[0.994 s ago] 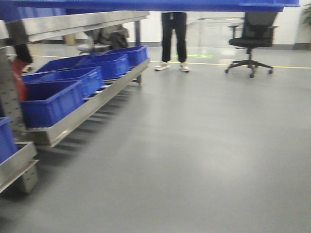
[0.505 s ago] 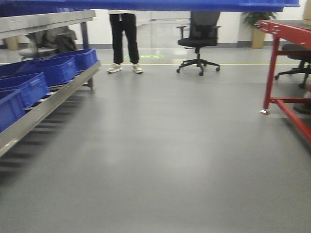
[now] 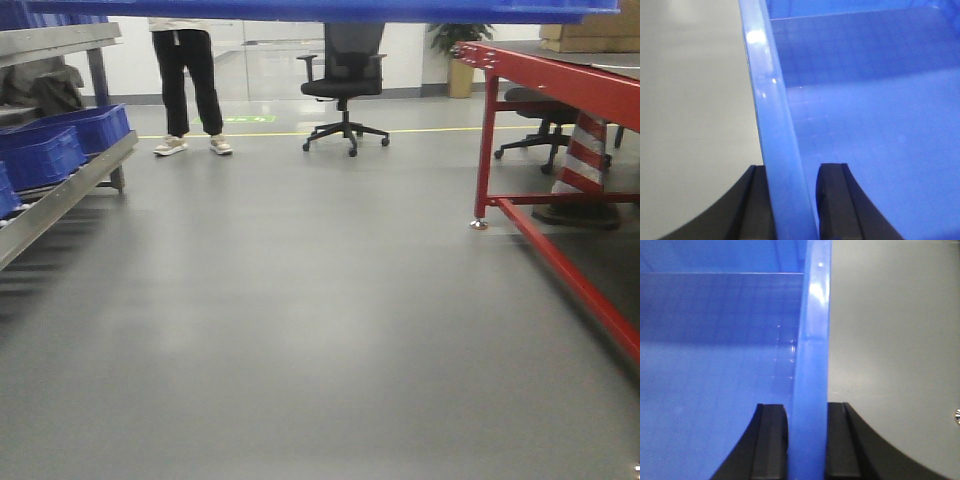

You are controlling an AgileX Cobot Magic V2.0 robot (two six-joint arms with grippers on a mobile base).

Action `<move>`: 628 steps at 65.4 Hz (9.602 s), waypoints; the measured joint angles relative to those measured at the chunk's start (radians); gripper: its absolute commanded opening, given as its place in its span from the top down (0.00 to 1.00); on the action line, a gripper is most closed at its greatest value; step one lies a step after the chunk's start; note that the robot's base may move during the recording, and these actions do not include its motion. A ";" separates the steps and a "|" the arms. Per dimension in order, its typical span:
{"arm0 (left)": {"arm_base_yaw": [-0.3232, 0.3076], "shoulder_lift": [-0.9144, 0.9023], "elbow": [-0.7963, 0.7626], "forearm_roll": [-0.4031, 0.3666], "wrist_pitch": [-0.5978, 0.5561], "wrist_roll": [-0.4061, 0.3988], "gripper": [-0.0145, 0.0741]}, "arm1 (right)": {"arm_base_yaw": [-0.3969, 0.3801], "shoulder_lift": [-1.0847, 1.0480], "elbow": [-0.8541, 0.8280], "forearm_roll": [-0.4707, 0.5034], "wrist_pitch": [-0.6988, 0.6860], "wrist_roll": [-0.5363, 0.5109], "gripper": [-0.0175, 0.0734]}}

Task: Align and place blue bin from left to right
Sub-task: 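Drive across the floor carrying the blue bin in both grippers, then drive up to the second roller shelf holding the bin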

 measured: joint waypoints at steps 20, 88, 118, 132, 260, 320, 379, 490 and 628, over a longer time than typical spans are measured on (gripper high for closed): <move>0.000 0.000 0.000 0.002 0.000 0.000 0.85 | 0.000 0.000 0.000 0.000 0.000 0.000 0.88; 0.000 0.000 0.000 0.002 0.000 -0.002 0.85 | 0.000 0.000 0.000 0.000 0.000 0.000 0.88; 0.000 0.000 0.000 0.002 0.000 -0.002 0.85 | 0.000 0.000 0.000 0.000 -0.017 0.000 0.88; 0.000 0.000 0.000 0.002 -0.002 -0.002 0.85 | 0.000 0.000 0.000 0.000 -0.025 0.000 0.88; 0.000 0.000 0.000 0.006 -0.007 -0.004 0.85 | 0.000 0.008 0.000 -0.001 -0.047 0.000 0.88; 0.000 0.000 0.002 0.003 -0.011 -0.005 0.85 | 0.000 0.017 0.000 -0.010 -0.053 0.000 0.88; 0.000 0.000 0.002 0.001 -0.011 -0.005 0.85 | 0.000 0.017 0.000 -0.010 -0.062 0.000 0.88; 0.000 0.000 0.002 -0.012 -0.019 -0.005 0.85 | 0.000 0.004 -0.002 -0.012 0.040 -0.001 0.88; 0.000 0.000 0.002 -0.001 -0.013 -0.008 0.85 | 0.000 0.018 0.000 -0.014 -0.043 -0.001 0.88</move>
